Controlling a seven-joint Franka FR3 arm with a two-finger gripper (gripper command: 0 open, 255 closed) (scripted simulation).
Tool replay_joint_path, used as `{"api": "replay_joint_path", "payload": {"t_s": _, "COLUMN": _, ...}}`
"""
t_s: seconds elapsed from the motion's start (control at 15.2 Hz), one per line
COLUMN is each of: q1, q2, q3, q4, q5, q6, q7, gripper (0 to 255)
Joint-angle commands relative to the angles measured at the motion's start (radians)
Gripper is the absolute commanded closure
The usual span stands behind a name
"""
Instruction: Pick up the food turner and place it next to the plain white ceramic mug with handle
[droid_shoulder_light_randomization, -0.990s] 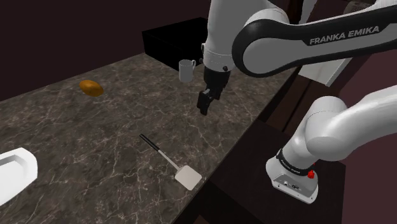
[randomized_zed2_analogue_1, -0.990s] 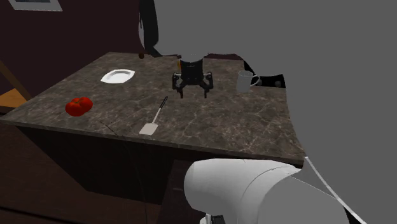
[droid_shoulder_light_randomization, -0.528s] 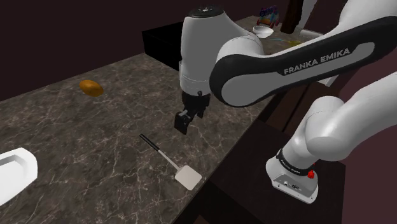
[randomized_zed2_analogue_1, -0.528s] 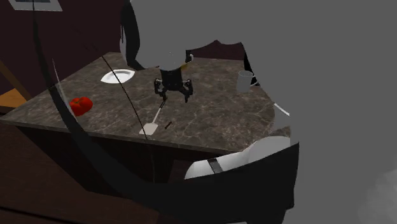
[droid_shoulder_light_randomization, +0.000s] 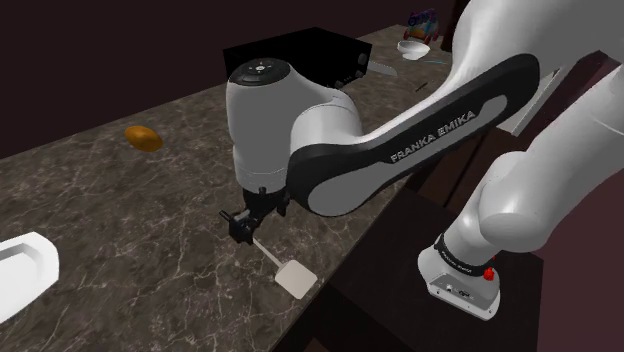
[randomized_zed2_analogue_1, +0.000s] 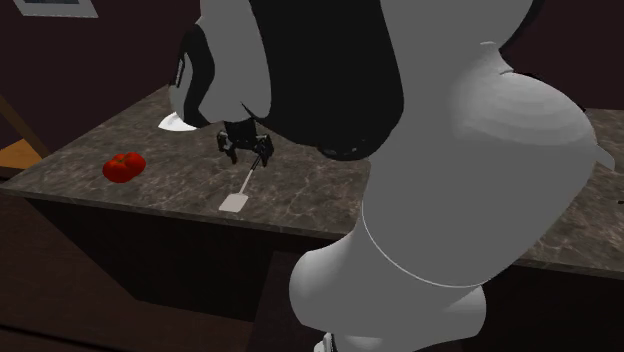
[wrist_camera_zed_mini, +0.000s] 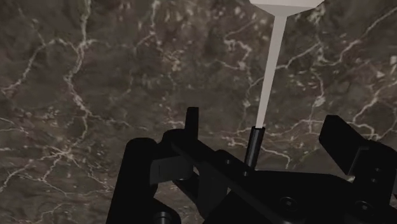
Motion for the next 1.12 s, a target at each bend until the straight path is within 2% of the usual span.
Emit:
{"api": "replay_joint_path", "payload": {"t_s": 0.0, "q1": -0.001, "q2": 0.067, "q3": 0.027, "q4": 0.032, "q5": -0.051, "q6": 0.026, "q7": 0.073, "gripper": 0}}
{"api": "replay_joint_path", "payload": {"t_s": 0.46, "q1": -0.003, "q2": 0.153, "q3": 0.029, "q4": -0.003, "q5": -0.131, "q6": 0.125, "q7": 0.13, "gripper": 0}}
{"api": "replay_joint_path", "payload": {"t_s": 0.99, "q1": -0.002, "q2": 0.153, "q3": 0.028, "q4": -0.003, "q5": -0.131, "q6": 0.125, "q7": 0.13, "gripper": 0}}
{"api": "replay_joint_path", "payload": {"t_s": 1.06, "q1": -0.002, "q2": 0.153, "q3": 0.028, "q4": -0.003, "q5": -0.131, "q6": 0.125, "q7": 0.13, "gripper": 255}}
